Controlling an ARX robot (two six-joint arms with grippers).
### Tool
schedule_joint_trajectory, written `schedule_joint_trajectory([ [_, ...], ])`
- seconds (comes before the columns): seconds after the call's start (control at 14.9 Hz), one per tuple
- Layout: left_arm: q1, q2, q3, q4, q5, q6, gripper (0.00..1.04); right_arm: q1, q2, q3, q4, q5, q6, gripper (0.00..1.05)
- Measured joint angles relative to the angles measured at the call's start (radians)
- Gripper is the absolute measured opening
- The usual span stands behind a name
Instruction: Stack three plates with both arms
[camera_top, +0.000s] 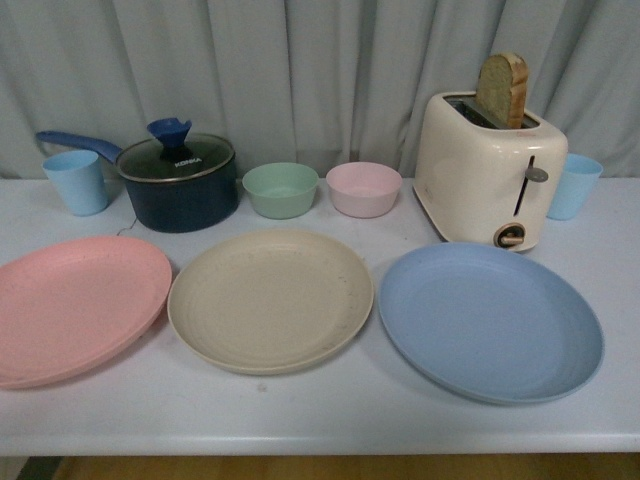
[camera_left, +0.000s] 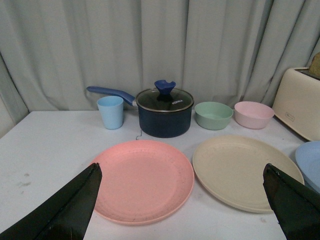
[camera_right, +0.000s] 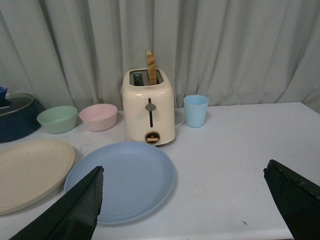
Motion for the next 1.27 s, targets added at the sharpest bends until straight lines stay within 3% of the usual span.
schedule_joint_trajectory([
  [1.27, 0.0, 0.0, 0.0, 0.0, 0.0, 0.0, 0.98, 0.0, 0.0, 0.0, 0.0, 0.0, 0.0, 0.98],
])
